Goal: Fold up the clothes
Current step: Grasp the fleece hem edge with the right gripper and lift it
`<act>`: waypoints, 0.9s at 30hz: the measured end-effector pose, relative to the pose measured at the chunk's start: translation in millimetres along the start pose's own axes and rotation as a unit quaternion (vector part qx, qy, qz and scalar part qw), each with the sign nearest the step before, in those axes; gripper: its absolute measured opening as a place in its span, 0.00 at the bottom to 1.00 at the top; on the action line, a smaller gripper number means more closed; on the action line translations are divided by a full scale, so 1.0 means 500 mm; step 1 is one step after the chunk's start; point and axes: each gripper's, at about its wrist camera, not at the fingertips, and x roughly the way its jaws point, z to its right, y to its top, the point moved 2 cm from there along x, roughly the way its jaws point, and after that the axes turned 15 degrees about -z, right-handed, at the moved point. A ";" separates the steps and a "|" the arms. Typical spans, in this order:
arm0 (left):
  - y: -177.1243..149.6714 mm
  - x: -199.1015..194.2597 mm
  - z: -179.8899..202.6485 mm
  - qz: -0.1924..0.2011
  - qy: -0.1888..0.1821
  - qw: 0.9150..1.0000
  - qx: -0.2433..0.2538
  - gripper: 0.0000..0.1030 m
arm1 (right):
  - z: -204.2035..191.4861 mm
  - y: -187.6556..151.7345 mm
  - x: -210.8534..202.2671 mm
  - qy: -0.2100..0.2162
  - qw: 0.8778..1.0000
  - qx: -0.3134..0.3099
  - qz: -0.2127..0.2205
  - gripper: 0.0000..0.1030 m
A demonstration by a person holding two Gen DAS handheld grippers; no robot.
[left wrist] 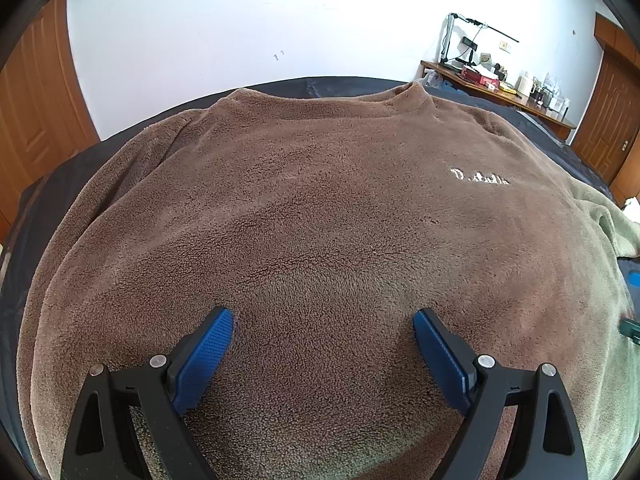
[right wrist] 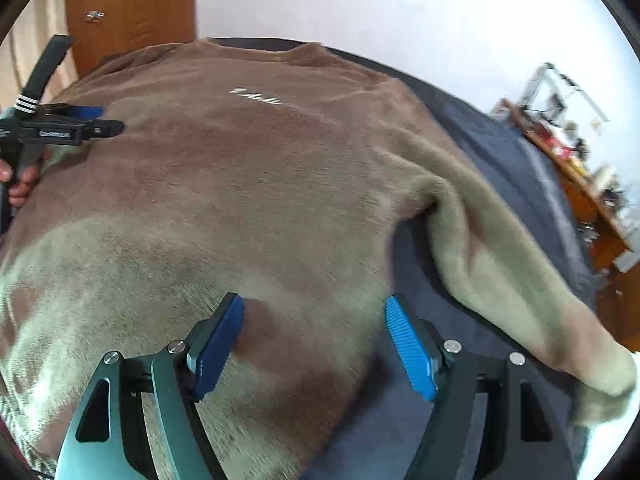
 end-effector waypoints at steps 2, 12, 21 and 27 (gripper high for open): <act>0.000 0.000 0.001 0.000 0.001 1.000 0.000 0.90 | -0.006 -0.029 -0.043 0.023 0.999 -0.011 0.031 0.74; 0.002 0.000 -0.002 -0.003 0.004 1.000 -0.002 0.90 | -0.112 -0.271 -0.206 0.080 0.984 -0.111 0.110 0.74; -0.027 -0.042 0.022 -0.046 0.024 0.999 0.003 0.90 | -0.173 -0.391 -0.203 0.040 0.989 -0.118 0.084 0.50; -0.089 -0.066 0.054 -0.062 0.002 0.998 0.026 0.90 | -0.233 -0.387 -0.137 -0.056 0.982 -0.169 0.062 0.44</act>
